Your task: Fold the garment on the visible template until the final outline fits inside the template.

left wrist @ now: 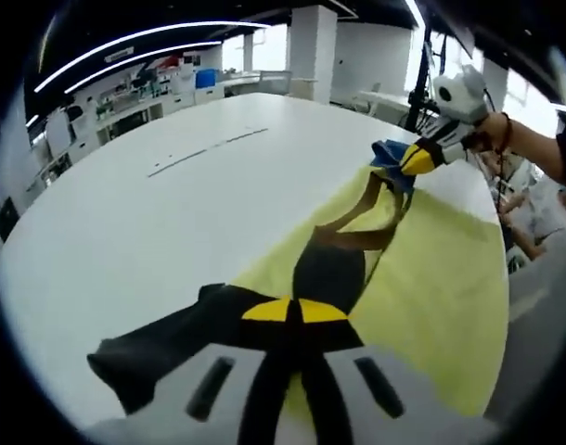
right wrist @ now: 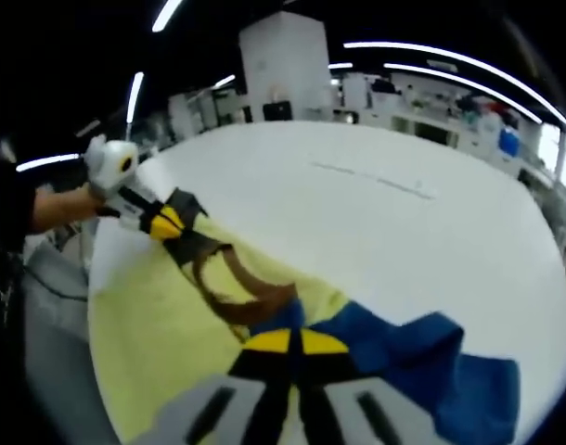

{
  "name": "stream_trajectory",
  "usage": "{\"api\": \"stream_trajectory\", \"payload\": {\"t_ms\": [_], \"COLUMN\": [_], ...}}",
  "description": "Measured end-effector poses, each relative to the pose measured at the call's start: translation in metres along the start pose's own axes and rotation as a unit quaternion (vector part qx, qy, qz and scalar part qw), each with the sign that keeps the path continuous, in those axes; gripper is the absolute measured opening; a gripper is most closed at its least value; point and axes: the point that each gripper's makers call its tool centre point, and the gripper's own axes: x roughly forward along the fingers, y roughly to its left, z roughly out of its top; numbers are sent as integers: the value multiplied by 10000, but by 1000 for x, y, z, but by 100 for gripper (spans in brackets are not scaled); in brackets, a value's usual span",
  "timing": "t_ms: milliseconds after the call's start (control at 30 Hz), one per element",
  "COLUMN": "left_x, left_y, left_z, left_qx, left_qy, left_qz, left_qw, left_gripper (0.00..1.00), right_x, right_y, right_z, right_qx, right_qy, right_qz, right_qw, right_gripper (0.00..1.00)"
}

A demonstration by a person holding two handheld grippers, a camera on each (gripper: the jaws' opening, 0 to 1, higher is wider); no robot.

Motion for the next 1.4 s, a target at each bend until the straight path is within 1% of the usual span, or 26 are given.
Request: {"api": "stream_trajectory", "payload": {"t_ms": [67,100,133,167,233,267,400,467,533,667,700,733,767,833,900,967,1000,1033,1100,1133,1167,1200,1333,1400], "left_x": [-6,-9,-10,-14,-13,-14,-14,-13,-11,-8,-7,-8,-7,-2,0,5,10,12,19,22,28,30,47,57], "left_y": [4,8,10,12,18,20,32,40,47,63,67,67,72,80,85,91,97,100,106,110,114,114,129,135], "left_z": [11,17,20,26,31,35,49,56,63,78,80,84,87,89,90,92,92,92,93,93,92,93,90,86], "left_qx": [55,159,197,262,323,378,546,517,439,421,384,264,158,18,-54,-149,-201,-244,-375,-438,-590,-629,-711,-722], "left_qy": [-133,-194,-223,-287,-351,-382,-518,-645,-716,-862,-907,-976,-1047,-1101,-1127,-1170,-1173,-1183,-1222,-1262,-1278,-1280,-1270,-1181], "left_qz": [151,267,302,359,434,469,651,722,760,908,940,1002,1049,1093,1118,1198,1220,1252,1289,1309,1316,1316,1402,1439], "left_qw": [9998,9993,9991,9986,9979,9975,9950,9940,9936,9912,9907,9898,9888,9879,9873,9858,9854,9847,9834,9823,9813,9810,9794,9799], "left_gripper": [0,0,0,0,0,0,0,0,0,0,0,0,0,0,0,0,0,0,0,0,0,0,0,0], "right_x": [-2,-3,-4,-6,-8,-9,-7,-6,-4,1,5,7,8,13,19,25,30,36,44,48,51,57,74,81], "right_y": [1,-4,-5,-6,-4,-4,-18,-24,-27,-32,-39,-41,-42,-49,-53,-55,-57,-66,-73,-79,-81,-86,-99,-104], "right_z": [6,10,13,17,25,29,45,54,63,81,88,92,97,105,109,112,114,117,120,120,120,121,115,111], "right_qx": [124,93,93,113,238,236,167,203,160,30,-20,-8,17,-7,-67,-65,-76,-73,-101,-96,-102,-112,-52,33], "right_qy": [-128,-181,-235,-285,-398,-446,-610,-678,-747,-827,-874,-913,-969,-1035,-997,-979,-985,-991,-967,-951,-951,-954,-877,-823], "right_qz": [59,-1,-24,-27,10,11,-110,-195,-275,-454,-505,-530,-554,-657,-803,-850,-890,-938,-1038,-1121,-1166,-1236,-1347,-1393], "right_qw": [9998,9998,9997,9995,9989,9987,9979,9973,9967,9955,9949,9944,9938,9925,9917,9915,9911,9906,9898,9891,9886,9877,9870,9868], "right_gripper": [0,0,0,0,0,0,0,0,0,0,0,0,0,0,0,0,0,0,0,0,0,0,0,0]}}
